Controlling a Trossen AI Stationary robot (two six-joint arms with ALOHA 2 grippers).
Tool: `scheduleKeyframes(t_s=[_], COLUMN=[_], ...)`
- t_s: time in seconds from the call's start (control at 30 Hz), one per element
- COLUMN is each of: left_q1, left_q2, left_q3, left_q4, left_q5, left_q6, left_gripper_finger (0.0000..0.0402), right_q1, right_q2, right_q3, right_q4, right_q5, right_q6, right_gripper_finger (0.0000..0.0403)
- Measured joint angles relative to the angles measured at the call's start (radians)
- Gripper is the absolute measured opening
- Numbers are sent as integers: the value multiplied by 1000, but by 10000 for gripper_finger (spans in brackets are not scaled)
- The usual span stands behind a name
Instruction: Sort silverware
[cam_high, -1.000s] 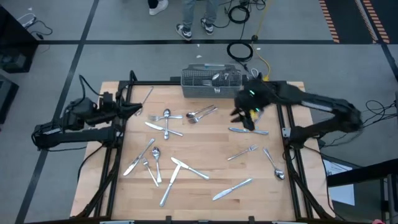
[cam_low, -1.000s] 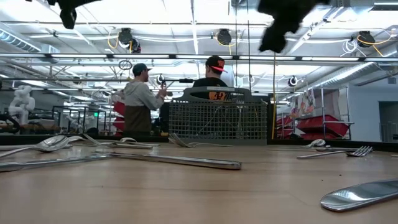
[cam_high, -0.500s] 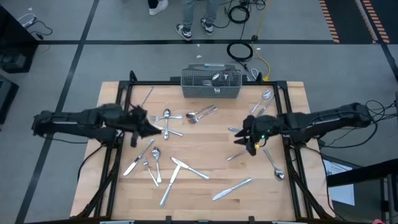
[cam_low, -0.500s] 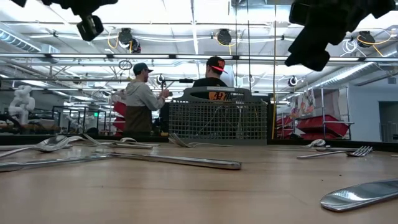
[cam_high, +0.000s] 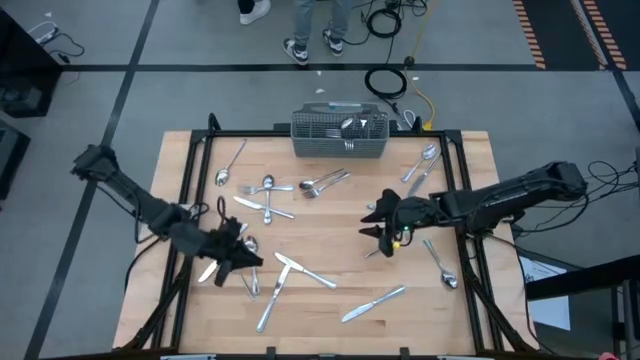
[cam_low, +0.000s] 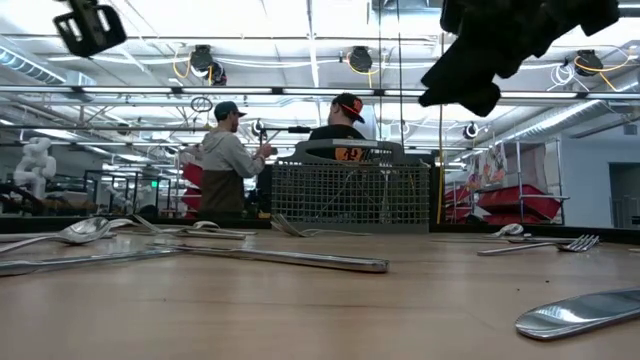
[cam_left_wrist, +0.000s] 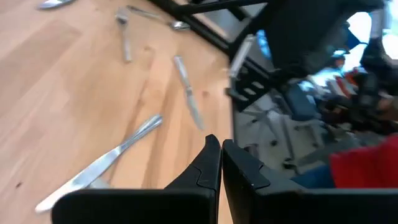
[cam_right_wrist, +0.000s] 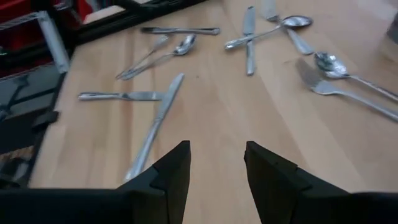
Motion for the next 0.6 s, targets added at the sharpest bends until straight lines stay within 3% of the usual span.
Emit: scheduleKeyframes(t_s=[0.1,0.23,0.37,0.6], left_q1=[-63,-100,-106,-105], left_q2=[44,75,75,75], left_q3=[0,0,0,0], left_q4=[0,-4,-36,-77], left_q5=[-114,-186,-222,-228], left_q6=[-47,-63,-55,-1], left_gripper_finger=[22,22,22,22], right_q1=[0,21,65,140], right_q2=[81,215,351,538], right_q3=[3,43,107,243], right_q4=[68,191,275,333], right_q5=[3,50,153,156], right_q6=[-7,-38,-105,-111], right_gripper_finger=[141,141,141,147])
